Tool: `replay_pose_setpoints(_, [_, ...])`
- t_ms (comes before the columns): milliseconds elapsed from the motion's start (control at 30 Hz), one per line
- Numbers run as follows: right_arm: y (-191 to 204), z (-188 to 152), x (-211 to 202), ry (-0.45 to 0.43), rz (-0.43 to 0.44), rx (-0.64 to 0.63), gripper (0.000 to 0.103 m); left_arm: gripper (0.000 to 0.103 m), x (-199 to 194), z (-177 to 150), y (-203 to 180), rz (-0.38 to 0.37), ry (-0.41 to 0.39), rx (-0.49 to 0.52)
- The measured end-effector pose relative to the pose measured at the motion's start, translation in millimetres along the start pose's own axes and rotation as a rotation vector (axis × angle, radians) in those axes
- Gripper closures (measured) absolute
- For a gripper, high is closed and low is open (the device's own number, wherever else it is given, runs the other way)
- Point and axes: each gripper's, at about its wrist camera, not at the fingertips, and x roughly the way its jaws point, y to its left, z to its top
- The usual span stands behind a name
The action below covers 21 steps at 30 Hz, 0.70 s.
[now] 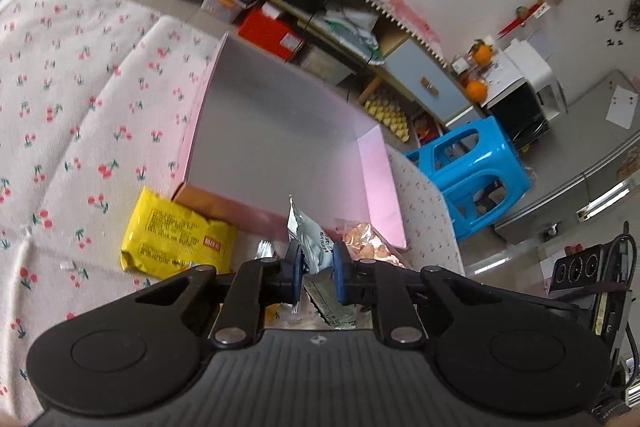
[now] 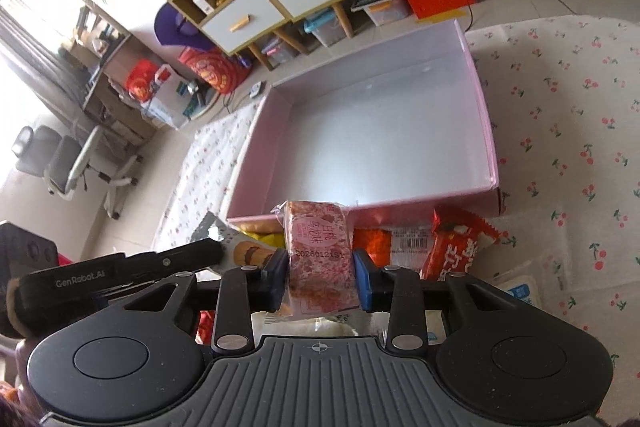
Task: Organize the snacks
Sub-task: 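Carry both held snacks into the pink box and open both grippers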
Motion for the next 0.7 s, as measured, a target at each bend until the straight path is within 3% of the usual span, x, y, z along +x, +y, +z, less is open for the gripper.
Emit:
replay_pose_setpoints(167, [-7.1,8.5,-8.9,-0.046,0.004,0.044,0.069,0.089,-11.5,8.0,-4.1,-0.019,-0.059,0.007])
replay_pose_setpoints(333, [-17.8,19.4,-14.6,-0.122,-0.005,0.097,0.07,0.09,-23.7,16.8,-7.2,-0.018,-0.171,-0.002])
replay_pose_setpoints(500, [-28.8,27.5,-10.2,-0.183,-0.013,0.14,0.07,0.089,-16.8,20.4,-6.6,0.037,-0.282,-0.03])
replay_pose_setpoints(700, [-35.7,30.8,6.1,-0.206,-0.076,0.133,0.069,0.089,17.6,20.3,-5.1,0.112,-0.294,-0.046])
